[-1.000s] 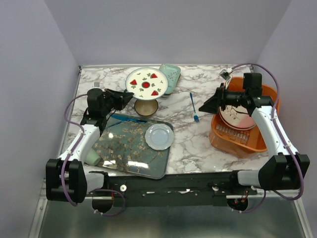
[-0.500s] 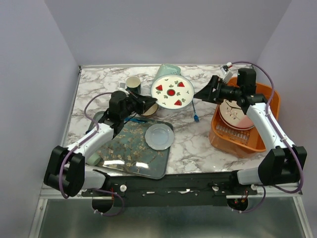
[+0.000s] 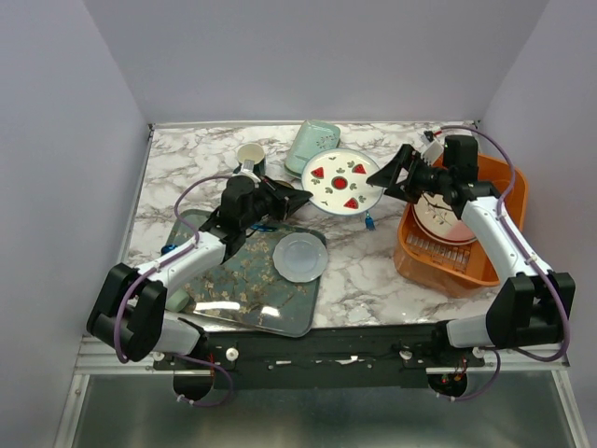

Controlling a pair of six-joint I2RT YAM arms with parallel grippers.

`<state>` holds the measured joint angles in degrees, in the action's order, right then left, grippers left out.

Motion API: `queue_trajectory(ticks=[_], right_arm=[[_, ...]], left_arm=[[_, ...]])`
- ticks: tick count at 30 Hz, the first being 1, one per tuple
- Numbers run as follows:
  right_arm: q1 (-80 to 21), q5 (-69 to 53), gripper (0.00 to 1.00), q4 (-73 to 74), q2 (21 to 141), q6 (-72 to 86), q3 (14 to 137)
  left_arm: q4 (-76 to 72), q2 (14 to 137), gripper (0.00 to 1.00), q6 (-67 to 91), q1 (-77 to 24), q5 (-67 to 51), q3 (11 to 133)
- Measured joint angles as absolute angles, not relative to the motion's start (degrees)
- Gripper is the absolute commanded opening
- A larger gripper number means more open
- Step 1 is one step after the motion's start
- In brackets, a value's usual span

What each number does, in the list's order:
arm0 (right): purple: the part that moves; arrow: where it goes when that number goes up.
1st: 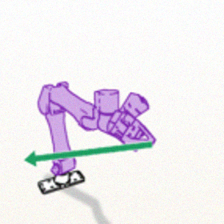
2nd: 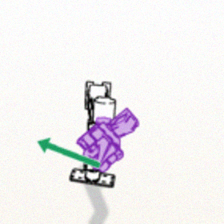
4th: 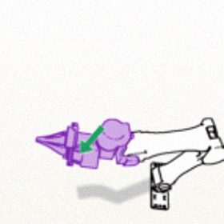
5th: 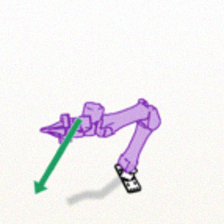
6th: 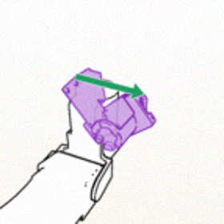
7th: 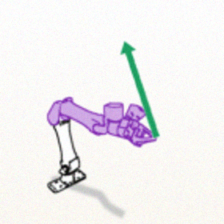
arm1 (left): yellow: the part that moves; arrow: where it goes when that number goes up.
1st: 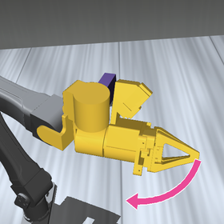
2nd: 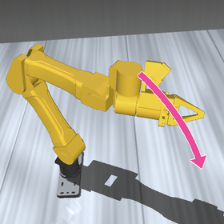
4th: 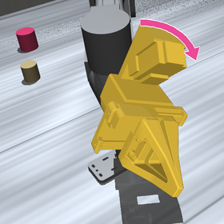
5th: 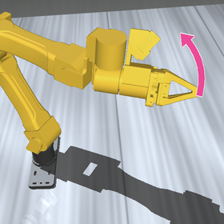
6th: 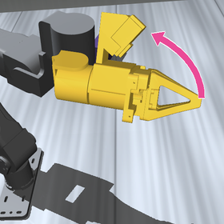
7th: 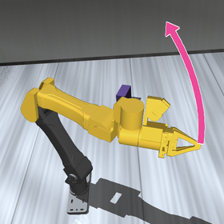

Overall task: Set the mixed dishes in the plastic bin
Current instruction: Pick up the plate at the center of the board.

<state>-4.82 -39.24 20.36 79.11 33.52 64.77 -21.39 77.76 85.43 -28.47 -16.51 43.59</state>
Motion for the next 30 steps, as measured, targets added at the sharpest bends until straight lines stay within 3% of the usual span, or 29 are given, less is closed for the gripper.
queue_trajectory(ticks=[7, 20, 30], right_arm=[[-4.8, -38.4, 0.89, 20.1, 79.5, 34.7, 64.1], [-4.8, -38.4, 0.62, 17.6, 78.7, 36.6, 61.9], [-2.3, -40.1, 0.13, 14.9, 77.2, 38.3, 60.6]], left_arm=[[-22.8, 77.8, 0.0, 85.6, -29.8, -16.1, 43.6], [-23.1, 78.3, 0.0, 85.6, -31.0, -16.1, 43.7], [-24.4, 78.7, 0.0, 85.5, -31.4, -16.1, 44.6]])
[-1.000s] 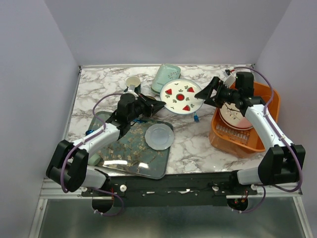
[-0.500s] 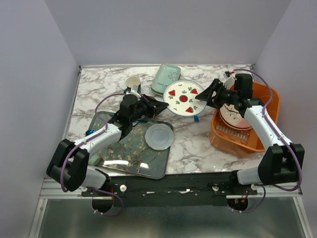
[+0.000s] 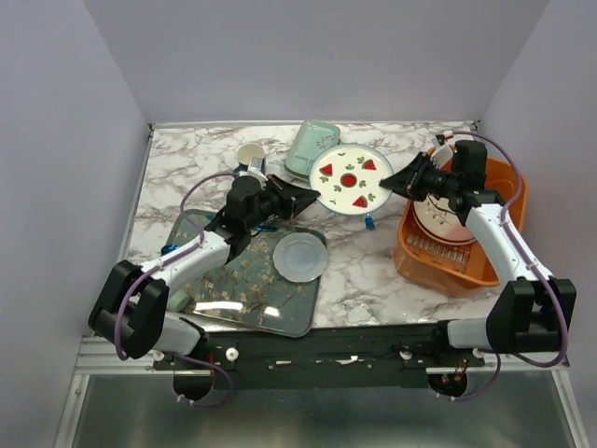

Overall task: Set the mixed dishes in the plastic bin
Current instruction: Pick up the plate at the center of the board, then place the plate in the plastic bin.

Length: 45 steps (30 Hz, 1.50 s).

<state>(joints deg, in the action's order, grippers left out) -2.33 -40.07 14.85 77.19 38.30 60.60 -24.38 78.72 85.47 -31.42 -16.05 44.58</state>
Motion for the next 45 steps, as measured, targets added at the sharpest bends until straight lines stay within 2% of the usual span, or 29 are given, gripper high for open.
queue_trajectory(ticks=[3, 4, 6, 7, 8, 10, 11, 14, 18, 26, 32, 39, 45], right_arm=[[-1.2, -41.3, 0.01, 13.6, 76.7, 40.2, 59.5], [-0.8, -41.6, 0.0, 13.2, 76.4, 40.3, 59.1], [-0.3, -42.0, 0.01, 13.1, 76.0, 40.5, 58.6], [0.1, -42.2, 0.01, 13.0, 75.8, 40.5, 58.4], [0.7, -42.6, 0.0, 12.8, 75.6, 40.5, 58.2], [1.4, -43.4, 0.0, 12.6, 74.9, 40.5, 57.8], [2.2, -44.3, 0.0, 12.3, 74.2, 40.5, 57.5], [4.5, -46.5, 0.01, 12.1, 72.6, 40.5, 56.9], [8.7, -49.6, 0.0, 11.6, 70.7, 39.7, 56.9], [15.9, -55.8, 0.0, 11.1, 65.4, 35.5, 56.8], [21.3, -61.2, 0.0, 11.3, 65.0, 31.6, 56.8], [27.8, -68.8, 0.01, 13.6, 65.4, 23.2, 56.8], [32.8, -72.2, 0.01, 16.9, 65.6, 16.6, 56.8]], left_arm=[[-24.6, 78.9, 0.0, 85.0, -31.7, -16.2, 44.6], [-24.7, 79.0, 0.0, 84.7, -31.9, -16.4, 44.6], [-25.6, 79.0, 0.09, 84.0, -32.1, -16.6, 44.7], [-26.0, 79.0, 0.16, 83.7, -32.2, -16.8, 44.7], [-26.5, 79.0, 0.34, 83.0, -32.2, -17.3, 44.7], [-27.1, 79.0, 0.5, 82.5, -32.3, -17.8, 44.7], [-27.7, 79.0, 0.63, 81.5, -32.4, -18.3, 44.7], [-28.3, 77.6, 0.85, 78.4, -32.5, -19.6, 44.7], [-23.9, 72.6, 0.99, 72.4, -31.6, -19.9, 45.4], [-10.2, 58.3, 0.99, 56.4, -22.6, -20.0, 47.0], [2.9, 52.5, 0.99, 41.1, -14.5, -19.0, 48.5], [15.8, 49.0, 0.99, 24.4, -14.0, -12.5, 49.3], [16.7, 43.8, 0.99, 17.5, -14.0, -8.7, 45.7]])
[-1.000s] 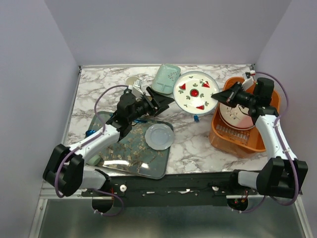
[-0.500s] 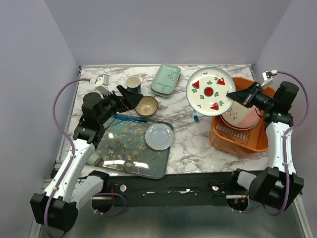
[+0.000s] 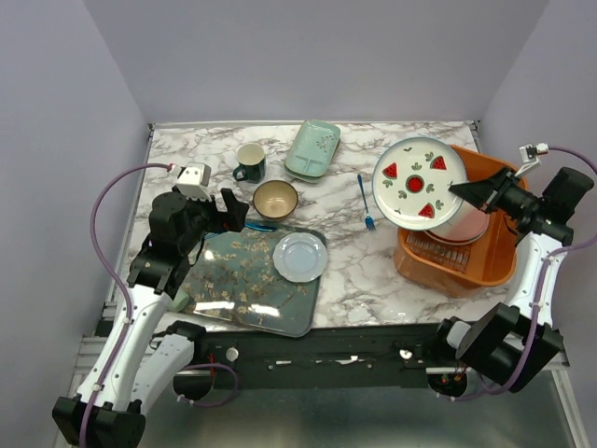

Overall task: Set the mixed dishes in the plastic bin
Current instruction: Place the plate in the plastic bin.

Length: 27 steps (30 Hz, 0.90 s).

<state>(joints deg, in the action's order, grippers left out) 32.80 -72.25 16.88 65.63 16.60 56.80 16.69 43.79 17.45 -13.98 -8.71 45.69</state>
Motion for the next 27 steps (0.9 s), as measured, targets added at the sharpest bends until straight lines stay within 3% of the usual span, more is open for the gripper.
queue_trajectory(ticks=[27], right_arm=[[44.6, -69.3, 0.01, 36.6, 71.0, -6.9, 59.1]], left_arm=[[18.6, 39.6, 0.99, 14.3, -14.0, -5.0, 43.5]])
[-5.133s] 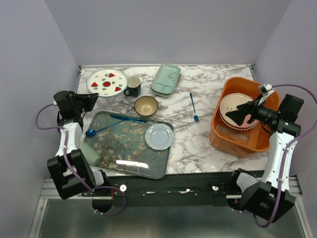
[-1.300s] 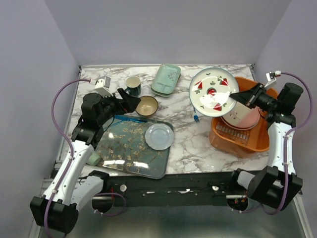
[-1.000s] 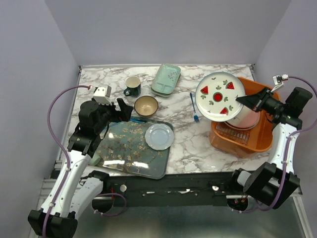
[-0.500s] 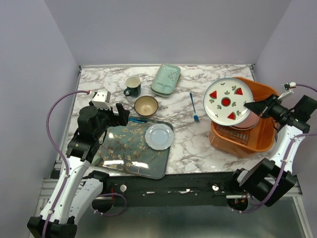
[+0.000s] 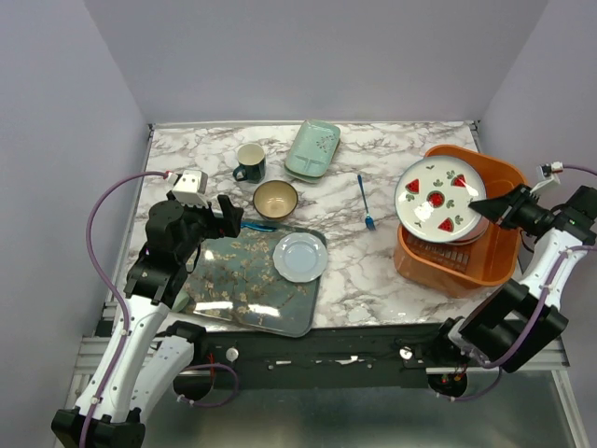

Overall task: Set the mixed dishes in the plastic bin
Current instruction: Place the plate in the plastic bin.

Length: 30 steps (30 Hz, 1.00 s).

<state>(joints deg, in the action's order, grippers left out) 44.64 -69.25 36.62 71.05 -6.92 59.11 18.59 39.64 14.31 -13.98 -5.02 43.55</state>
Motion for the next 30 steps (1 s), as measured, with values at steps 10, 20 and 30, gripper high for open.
queue_trajectory(ticks=[10, 20, 30], right_arm=[[47.9, -66.9, 0.01, 43.0, 75.8, -13.5, 62.5], [51.0, -62.1, 0.02, 47.6, 80.4, -19.7, 66.3], [51.1, -56.1, 0.04, 48.1, 82.9, -21.0, 68.2]], left_arm=[[18.6, 39.6, 0.99, 14.3, -14.0, -5.0, 43.5], [18.6, 39.6, 0.99, 14.3, -14.0, -5.0, 43.5], [18.6, 39.6, 0.99, 14.3, -13.9, -5.0, 43.5]])
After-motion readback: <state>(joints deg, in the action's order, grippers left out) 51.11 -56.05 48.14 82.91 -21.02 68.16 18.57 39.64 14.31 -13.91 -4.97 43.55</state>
